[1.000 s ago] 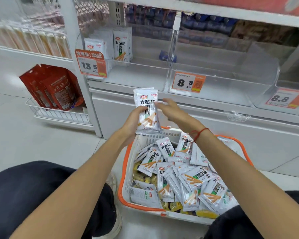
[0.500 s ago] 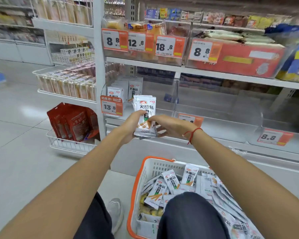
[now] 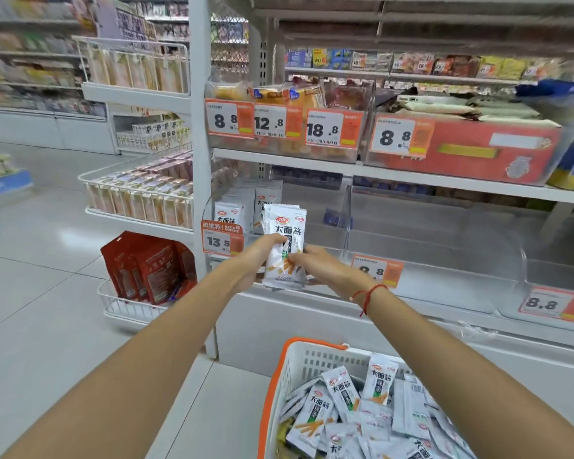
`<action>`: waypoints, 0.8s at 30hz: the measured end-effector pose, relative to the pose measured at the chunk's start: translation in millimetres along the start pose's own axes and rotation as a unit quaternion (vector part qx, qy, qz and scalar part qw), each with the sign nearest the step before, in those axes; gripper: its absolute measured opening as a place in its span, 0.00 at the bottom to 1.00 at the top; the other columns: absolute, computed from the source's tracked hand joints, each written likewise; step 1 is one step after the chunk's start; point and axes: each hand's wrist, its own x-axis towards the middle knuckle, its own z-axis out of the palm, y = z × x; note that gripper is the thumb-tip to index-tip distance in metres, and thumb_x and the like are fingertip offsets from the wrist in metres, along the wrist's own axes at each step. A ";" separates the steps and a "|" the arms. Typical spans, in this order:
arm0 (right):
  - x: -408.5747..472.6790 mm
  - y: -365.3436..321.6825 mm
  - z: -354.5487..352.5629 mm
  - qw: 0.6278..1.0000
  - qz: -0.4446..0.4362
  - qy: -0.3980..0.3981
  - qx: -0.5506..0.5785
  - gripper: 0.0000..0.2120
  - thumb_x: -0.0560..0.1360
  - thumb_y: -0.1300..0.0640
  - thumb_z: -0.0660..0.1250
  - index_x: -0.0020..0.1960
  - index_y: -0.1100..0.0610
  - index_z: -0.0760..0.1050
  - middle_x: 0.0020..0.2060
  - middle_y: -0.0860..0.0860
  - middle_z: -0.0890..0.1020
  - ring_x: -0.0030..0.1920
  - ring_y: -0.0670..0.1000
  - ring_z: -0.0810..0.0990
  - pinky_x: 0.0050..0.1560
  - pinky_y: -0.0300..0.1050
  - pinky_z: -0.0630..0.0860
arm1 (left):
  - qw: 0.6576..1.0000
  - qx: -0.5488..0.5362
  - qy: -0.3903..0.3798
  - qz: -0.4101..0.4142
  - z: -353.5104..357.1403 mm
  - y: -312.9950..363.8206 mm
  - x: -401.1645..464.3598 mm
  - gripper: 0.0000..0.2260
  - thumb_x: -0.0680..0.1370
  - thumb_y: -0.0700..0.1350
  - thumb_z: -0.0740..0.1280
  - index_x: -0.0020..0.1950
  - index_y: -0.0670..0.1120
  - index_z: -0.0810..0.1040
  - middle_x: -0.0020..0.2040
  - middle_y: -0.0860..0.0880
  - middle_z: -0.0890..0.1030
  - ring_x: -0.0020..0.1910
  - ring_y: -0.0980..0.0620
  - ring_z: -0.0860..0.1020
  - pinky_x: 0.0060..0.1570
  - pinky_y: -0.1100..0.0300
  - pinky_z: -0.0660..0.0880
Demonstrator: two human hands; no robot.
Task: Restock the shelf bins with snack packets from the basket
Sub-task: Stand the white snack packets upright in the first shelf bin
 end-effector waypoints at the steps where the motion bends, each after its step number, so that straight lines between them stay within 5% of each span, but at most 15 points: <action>1: 3.9 0.8 -1.5 1.000 -0.015 0.014 0.008 0.11 0.81 0.60 0.58 0.62 0.57 0.68 0.49 0.50 0.76 0.40 0.43 0.75 0.36 0.32 0.72 | 1.000 0.002 0.002 0.003 -0.2 3.0 6.0 0.15 0.77 0.53 0.64 0.61 0.47 0.75 0.67 0.43 0.74 0.65 0.45 0.72 0.69 0.48 0.65; 4: 31.3 -3.3 -11.8 0.998 -0.047 0.040 0.016 0.10 0.80 0.61 0.59 0.61 0.55 0.68 0.47 0.49 0.75 0.38 0.41 0.73 0.27 0.24 0.68 | 1.000 -0.001 0.015 0.022 1.0 18.8 32.1 0.11 0.81 0.47 0.59 0.60 0.45 0.75 0.60 0.45 0.78 0.53 0.49 0.75 0.49 0.60 0.73; 6: 56.1 -17.8 -19.1 0.998 -0.024 0.052 0.030 0.04 0.80 0.60 0.60 0.53 0.55 0.70 0.39 0.48 0.75 0.33 0.42 0.72 0.24 0.27 0.67 | 0.999 0.011 0.024 0.022 1.0 32.8 50.1 0.12 0.83 0.47 0.56 0.60 0.45 0.75 0.55 0.45 0.79 0.49 0.49 0.74 0.45 0.60 0.71; 10: 116.8 -38.9 -31.9 0.997 0.058 0.047 0.036 0.08 0.78 0.56 0.62 0.40 0.54 0.73 0.43 0.55 0.81 0.39 0.53 0.76 0.41 0.43 0.70 | 0.998 0.042 0.038 -0.016 -6.4 58.8 95.3 0.13 0.83 0.44 0.53 0.43 0.44 0.72 0.37 0.46 0.76 0.37 0.48 0.74 0.45 0.56 0.73; 13: 160.1 -40.0 -38.6 0.997 0.057 0.041 -0.014 0.08 0.77 0.59 0.62 0.39 0.56 0.72 0.42 0.58 0.82 0.38 0.52 0.76 0.40 0.41 0.70 | 0.997 0.068 0.039 -0.025 -13.7 70.1 137.7 0.08 0.81 0.42 0.53 0.48 0.42 0.71 0.45 0.43 0.74 0.48 0.45 0.73 0.58 0.51 0.72; 15: 182.0 -36.4 -40.3 0.998 0.005 0.050 -0.044 0.05 0.77 0.63 0.62 0.44 0.57 0.74 0.38 0.56 0.80 0.36 0.49 0.75 0.37 0.41 0.71 | 0.997 0.067 0.043 -0.024 -19.3 69.2 166.4 0.09 0.80 0.40 0.54 0.55 0.41 0.72 0.47 0.41 0.76 0.46 0.45 0.75 0.51 0.53 0.74; 17: 200.5 -25.3 -36.2 0.997 -0.046 0.039 -0.040 0.09 0.78 0.65 0.60 0.53 0.55 0.75 0.45 0.53 0.80 0.42 0.48 0.77 0.44 0.39 0.74 | 0.997 0.061 0.041 -0.011 -25.9 61.5 193.6 0.09 0.80 0.37 0.56 0.55 0.39 0.74 0.47 0.40 0.80 0.45 0.43 0.79 0.46 0.52 0.77; 19: 215.9 -13.2 -27.1 0.995 -0.081 0.022 -0.050 0.15 0.78 0.67 0.59 0.64 0.58 0.72 0.53 0.51 0.77 0.51 0.48 0.75 0.55 0.40 0.72 | 0.997 0.058 0.043 -0.009 -28.3 51.7 217.9 0.12 0.80 0.36 0.58 0.62 0.35 0.73 0.55 0.37 0.80 0.55 0.39 0.79 0.57 0.44 0.76; 21: 234.7 -1.9 -16.7 0.992 -0.099 0.022 -0.073 0.17 0.77 0.68 0.61 0.65 0.61 0.70 0.55 0.54 0.77 0.55 0.52 0.77 0.56 0.43 0.74 | 0.996 0.065 0.056 -0.015 -28.2 41.8 236.9 0.15 0.81 0.36 0.58 0.67 0.34 0.70 0.62 0.37 0.77 0.61 0.39 0.75 0.61 0.47 0.73; 24: 263.3 11.0 -3.2 0.987 -0.093 0.045 -0.124 0.18 0.76 0.67 0.64 0.65 0.64 0.69 0.57 0.60 0.76 0.58 0.58 0.77 0.54 0.46 0.76 | 0.996 0.065 0.050 -0.033 -28.2 24.2 257.2 0.14 0.83 0.36 0.55 0.66 0.34 0.71 0.64 0.37 0.75 0.58 0.43 0.75 0.52 0.53 0.71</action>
